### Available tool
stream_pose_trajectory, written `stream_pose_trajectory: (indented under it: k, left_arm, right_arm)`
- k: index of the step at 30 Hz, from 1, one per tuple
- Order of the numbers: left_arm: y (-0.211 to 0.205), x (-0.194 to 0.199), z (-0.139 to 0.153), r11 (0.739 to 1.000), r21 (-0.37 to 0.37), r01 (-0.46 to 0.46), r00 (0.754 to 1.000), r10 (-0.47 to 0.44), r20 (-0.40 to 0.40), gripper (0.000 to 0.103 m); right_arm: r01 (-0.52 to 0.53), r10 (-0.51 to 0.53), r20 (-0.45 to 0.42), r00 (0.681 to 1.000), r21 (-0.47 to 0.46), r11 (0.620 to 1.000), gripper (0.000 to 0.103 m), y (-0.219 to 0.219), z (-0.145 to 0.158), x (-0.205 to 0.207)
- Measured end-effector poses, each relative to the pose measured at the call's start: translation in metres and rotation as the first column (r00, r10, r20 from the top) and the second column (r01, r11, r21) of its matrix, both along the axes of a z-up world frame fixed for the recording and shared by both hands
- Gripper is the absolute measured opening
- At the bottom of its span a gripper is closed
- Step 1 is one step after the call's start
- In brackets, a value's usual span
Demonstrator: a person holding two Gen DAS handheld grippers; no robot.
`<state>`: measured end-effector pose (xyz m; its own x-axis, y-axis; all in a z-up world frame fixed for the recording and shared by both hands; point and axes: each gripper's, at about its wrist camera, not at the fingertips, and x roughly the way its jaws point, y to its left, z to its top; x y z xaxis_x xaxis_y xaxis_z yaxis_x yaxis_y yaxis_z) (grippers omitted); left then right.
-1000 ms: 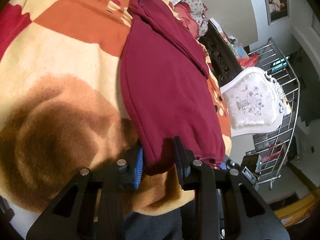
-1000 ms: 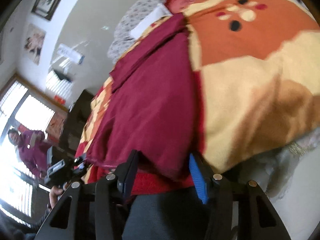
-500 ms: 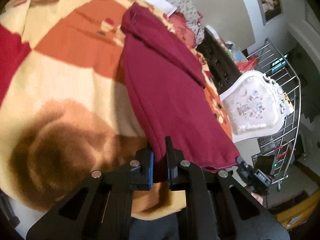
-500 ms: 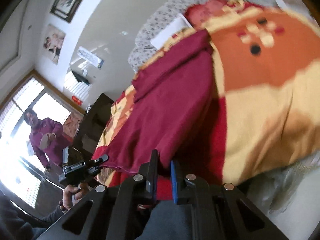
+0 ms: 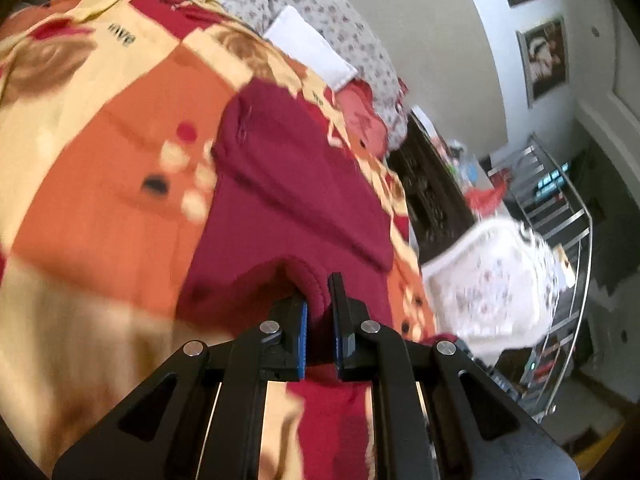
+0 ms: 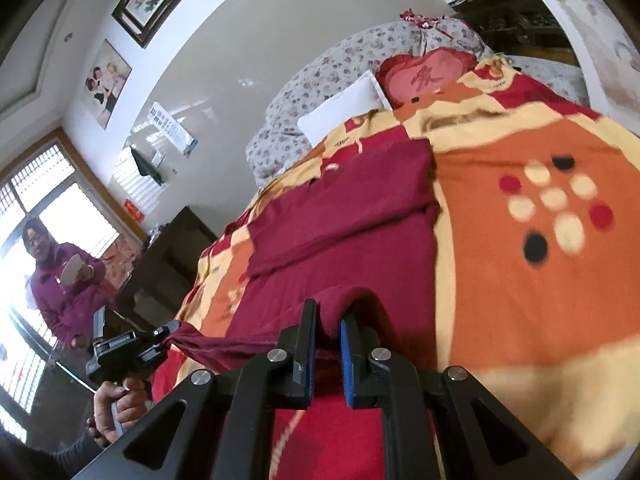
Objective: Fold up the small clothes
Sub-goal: 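Grasp the hem with the left tool while the right tool grasps the hem too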
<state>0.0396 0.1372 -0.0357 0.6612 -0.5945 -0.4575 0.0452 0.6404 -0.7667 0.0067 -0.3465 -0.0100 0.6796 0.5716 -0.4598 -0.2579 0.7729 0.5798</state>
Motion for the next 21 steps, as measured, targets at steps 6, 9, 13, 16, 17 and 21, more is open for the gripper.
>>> stream_pose_trajectory:
  k: [6,9,13,16,17,21]
  left_arm:
    - [0.008,0.089,0.033,0.998,0.002,-0.066,0.997,0.066,0.025,0.008]
    - [0.005,0.136,0.037,0.995,0.06,-0.082,0.997,0.081,0.018,0.008]
    - [-0.005,0.188,0.041,0.986,0.14,-0.087,0.996,0.084,0.025,0.008]
    - [-0.012,0.222,0.035,0.973,0.218,-0.078,0.997,0.076,0.017,0.008]
    - [-0.016,0.233,0.029,0.971,0.232,-0.055,0.998,0.056,0.002,0.009]
    - [-0.026,0.258,0.005,0.942,0.335,-0.007,0.997,0.032,-0.071,0.01]
  right_arm:
    - [0.021,-0.021,0.039,0.999,-0.009,1.0,0.01,0.011,0.03,0.092]
    - [0.036,-0.035,0.033,0.999,-0.025,0.999,0.01,0.015,0.038,0.142]
    - [0.059,-0.058,0.014,0.998,-0.059,0.997,0.009,0.02,0.038,0.2]
    - [0.073,-0.074,-0.006,0.997,-0.091,0.993,0.01,0.021,0.029,0.231]
    - [0.075,-0.077,-0.014,0.997,-0.089,0.993,0.01,0.021,0.024,0.239]
    - [0.066,-0.063,-0.085,0.994,0.036,0.997,0.015,0.01,0.004,0.266]
